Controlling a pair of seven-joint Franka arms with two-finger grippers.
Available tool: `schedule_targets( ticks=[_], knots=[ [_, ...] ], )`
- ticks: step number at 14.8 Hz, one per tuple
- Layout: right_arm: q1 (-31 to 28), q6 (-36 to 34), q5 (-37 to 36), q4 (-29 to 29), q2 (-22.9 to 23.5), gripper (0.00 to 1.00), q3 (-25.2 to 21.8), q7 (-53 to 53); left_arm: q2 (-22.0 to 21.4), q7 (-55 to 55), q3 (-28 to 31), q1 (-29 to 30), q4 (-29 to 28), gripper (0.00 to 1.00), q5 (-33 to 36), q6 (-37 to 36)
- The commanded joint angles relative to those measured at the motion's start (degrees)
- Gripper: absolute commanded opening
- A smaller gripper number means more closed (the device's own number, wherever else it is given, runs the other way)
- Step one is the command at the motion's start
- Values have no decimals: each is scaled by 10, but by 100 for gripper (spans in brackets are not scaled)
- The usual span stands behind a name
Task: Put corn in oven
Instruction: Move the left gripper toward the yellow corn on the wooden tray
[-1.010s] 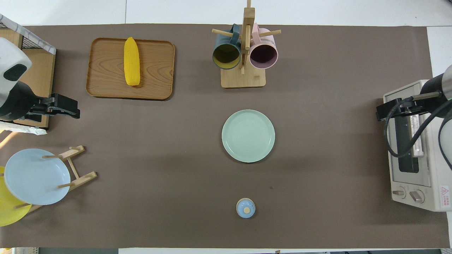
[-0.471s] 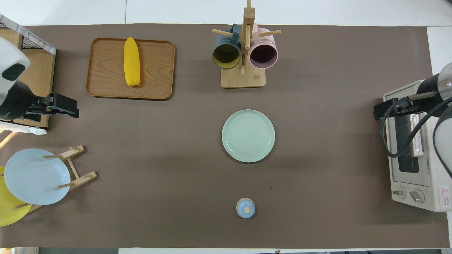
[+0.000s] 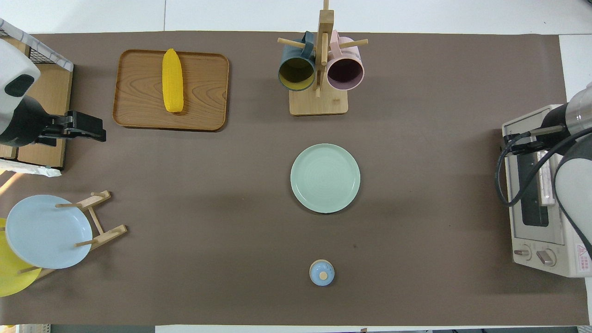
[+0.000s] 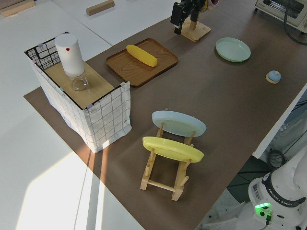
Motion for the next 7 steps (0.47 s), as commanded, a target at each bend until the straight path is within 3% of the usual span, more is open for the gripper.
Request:
schedule_targets(
  ticks=[1, 7],
  knots=[
    [-22, 56, -21, -81, -41, 0, 1, -11, 70, 6, 0, -6, 24, 100, 7, 30],
    [-70, 101, -67, -121, -33, 0, 2, -15, 240, 8, 0, -21, 145, 100, 6, 80]
  ],
)
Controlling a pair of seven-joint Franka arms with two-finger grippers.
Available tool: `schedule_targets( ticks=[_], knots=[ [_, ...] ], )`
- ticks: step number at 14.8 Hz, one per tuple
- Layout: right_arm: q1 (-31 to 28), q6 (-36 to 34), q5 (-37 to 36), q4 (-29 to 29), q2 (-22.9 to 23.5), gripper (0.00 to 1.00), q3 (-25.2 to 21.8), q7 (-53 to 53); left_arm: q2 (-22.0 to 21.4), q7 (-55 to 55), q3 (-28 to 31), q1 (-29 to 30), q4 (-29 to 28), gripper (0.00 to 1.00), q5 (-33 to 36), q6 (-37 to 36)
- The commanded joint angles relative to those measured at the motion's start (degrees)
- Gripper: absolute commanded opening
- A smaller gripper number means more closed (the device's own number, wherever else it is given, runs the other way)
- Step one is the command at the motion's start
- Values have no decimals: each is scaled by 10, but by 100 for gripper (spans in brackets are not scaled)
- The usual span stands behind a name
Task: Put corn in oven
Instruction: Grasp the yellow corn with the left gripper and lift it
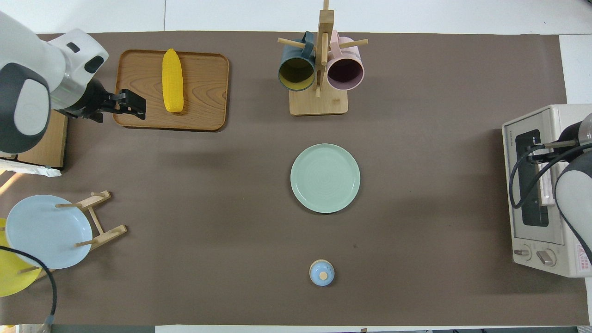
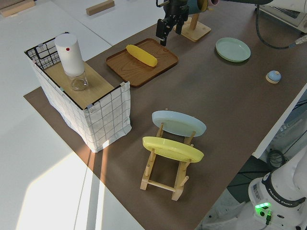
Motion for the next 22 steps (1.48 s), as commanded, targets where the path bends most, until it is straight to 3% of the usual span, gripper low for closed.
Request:
schedule_targets(
  ticks=[1, 5, 12, 16, 22],
  knots=[
    [-24, 42, -16, -42, -15, 0, 4, -17, 91, 6, 5, -12, 79, 100, 7, 24],
    [-38, 48, -46, -51, -7, 0, 4, -24, 190, 5, 4, -29, 150, 100, 7, 69],
    [-60, 84, -46, -73, -1, 0, 4, -47, 216, 6, 1, -22, 131, 100, -2, 152],
    [-62, 88, -39, -79, 3, 0, 4, -45, 264, 7, 3, -27, 182, 100, -4, 147],
    [-46, 100, -5, -85, 5, 0, 6, -25, 270, 29, 4, -25, 186, 100, 7, 150]
  ],
)
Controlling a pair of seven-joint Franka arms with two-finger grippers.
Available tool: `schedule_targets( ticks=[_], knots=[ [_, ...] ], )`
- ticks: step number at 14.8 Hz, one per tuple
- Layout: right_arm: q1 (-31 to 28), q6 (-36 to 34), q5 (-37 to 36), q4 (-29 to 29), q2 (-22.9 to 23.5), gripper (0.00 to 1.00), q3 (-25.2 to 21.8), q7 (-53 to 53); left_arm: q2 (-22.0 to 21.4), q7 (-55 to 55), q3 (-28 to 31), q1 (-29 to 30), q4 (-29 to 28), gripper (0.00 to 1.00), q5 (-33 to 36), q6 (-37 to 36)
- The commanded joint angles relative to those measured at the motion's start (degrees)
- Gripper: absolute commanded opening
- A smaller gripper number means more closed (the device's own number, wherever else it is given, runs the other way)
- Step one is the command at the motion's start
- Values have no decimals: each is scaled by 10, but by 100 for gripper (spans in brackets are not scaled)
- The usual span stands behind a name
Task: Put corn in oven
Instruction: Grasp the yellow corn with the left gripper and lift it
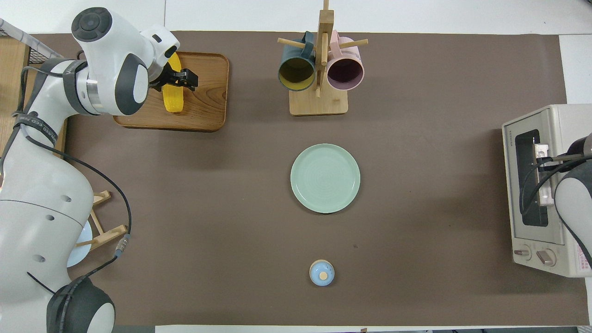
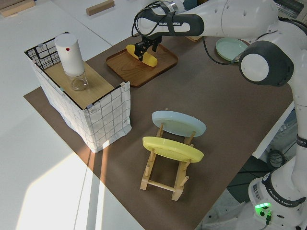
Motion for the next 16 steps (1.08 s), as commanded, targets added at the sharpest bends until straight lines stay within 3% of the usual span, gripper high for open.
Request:
schedule_targets(
  ticks=[1, 7, 8, 11, 12, 16],
  knots=[
    [13, 27, 26, -23, 2, 0, 5, 9, 14, 12, 3, -1, 19, 100, 15, 2],
    [41, 34, 34, -29, 14, 0, 6, 45, 12, 16, 3, 0, 13, 93, 38, 5],
    [43, 44, 35, -33, 18, 0, 6, 45, 12, 16, 2, 1, 11, 85, 38, 5],
    [44, 73, 35, -47, 32, 0, 6, 45, 11, 15, 2, -1, 10, 18, 32, 6],
    [50, 81, 46, -48, 40, 0, 6, 45, 10, 15, 2, -1, 10, 0, 32, 8],
    [53, 111, 59, -54, 65, 0, 6, 53, -2, 13, 2, 0, 11, 0, -4, -8]
  ],
)
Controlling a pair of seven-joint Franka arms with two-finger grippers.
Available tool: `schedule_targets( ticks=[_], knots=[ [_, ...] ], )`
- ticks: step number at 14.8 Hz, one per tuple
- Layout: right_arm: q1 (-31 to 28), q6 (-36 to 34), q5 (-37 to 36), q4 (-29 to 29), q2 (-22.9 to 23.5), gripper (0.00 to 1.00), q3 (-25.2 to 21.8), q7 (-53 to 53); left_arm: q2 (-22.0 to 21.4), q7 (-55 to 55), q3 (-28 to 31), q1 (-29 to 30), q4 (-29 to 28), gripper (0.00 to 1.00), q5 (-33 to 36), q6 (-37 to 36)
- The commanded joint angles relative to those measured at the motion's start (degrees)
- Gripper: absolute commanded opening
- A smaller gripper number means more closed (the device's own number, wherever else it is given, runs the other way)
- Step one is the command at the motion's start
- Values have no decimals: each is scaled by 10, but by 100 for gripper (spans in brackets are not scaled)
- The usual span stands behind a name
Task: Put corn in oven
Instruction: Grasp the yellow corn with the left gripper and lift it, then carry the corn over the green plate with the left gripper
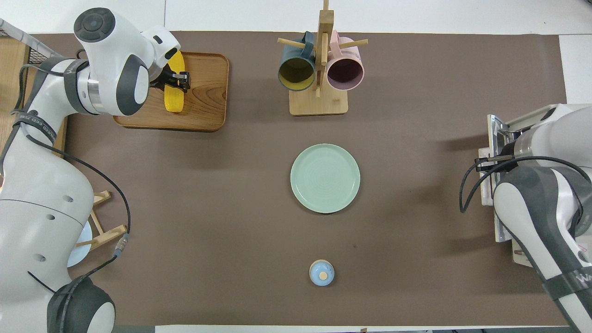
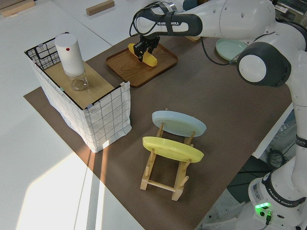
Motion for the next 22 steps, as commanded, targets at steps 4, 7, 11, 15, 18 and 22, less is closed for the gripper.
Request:
schedule_targets(
  ticks=[4, 7, 11, 15, 18, 22],
  knots=[
    [-13, 104, -13, -39, 41, 0, -6, 15, -67, -30, 3, -7, 8, 0, -62, -87],
    [-3, 124, -13, -59, 41, 0, -6, 27, -146, -81, 1, -36, -62, 0, -64, -100],
    [-3, 178, -13, -96, 46, 0, -6, 33, -221, -163, 1, -104, -150, 0, -64, -94],
    [-3, 186, -13, -97, 61, 0, -6, 33, -261, -235, 2, -191, -233, 0, -64, -49],
    [-2, 200, -13, -100, 69, 0, -6, 33, -290, -281, 2, -250, -319, 0, -64, 58],
    [5, 201, -13, -106, 69, 0, -6, 37, -261, -337, 2, -320, -340, 0, -64, 135]
  ],
)
